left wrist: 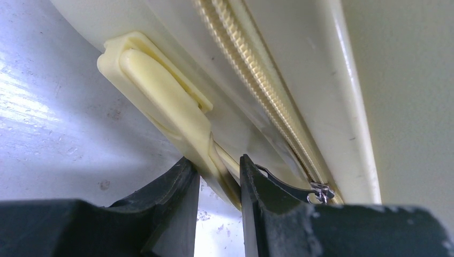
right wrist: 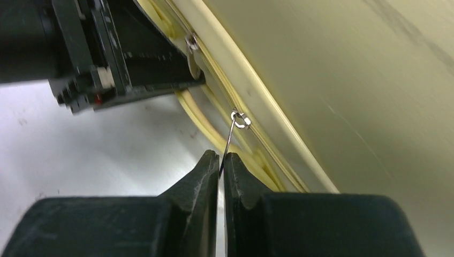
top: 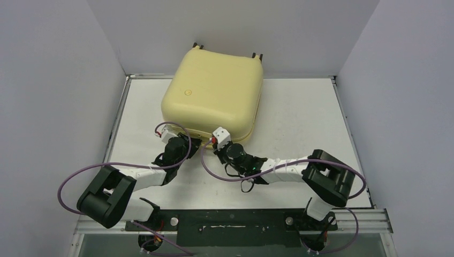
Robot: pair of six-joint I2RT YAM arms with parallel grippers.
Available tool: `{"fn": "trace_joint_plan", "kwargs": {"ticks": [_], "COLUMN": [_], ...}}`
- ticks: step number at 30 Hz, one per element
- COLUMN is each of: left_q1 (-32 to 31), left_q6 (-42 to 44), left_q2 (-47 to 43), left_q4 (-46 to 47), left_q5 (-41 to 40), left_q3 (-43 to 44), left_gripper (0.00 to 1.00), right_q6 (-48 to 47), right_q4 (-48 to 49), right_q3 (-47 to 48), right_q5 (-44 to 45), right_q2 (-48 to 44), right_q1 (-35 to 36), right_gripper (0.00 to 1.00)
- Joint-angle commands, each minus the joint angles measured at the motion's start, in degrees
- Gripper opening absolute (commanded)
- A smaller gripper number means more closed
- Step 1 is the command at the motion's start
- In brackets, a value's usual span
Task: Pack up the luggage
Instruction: Zip the luggage at the center of the board, then reset both arms
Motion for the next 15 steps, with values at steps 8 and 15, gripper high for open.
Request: {"fn": "trace_joint_plan", "kwargs": {"ticks": [8,15], "left_q1": [-2.12,-2.12], "left_q6": [4.54,5.02], "left_q2": [2.18,-7.23], "left_q4": [-2.15,-10.07], "left_q5": [0.67,0.45], "left_q3": [-5.03,-5.08], "left_gripper": [0.0,0.08], "right_q6": [0.85,0.48], "right_q4": [1.54,-2.91], "right_q3": [19.23,14.76], "right_q5": [-12.81,-5.64], "right_q2": [18.2,9.79], "right_q1": [5.25,7.77], "right_gripper": [0.0,0.48]}}
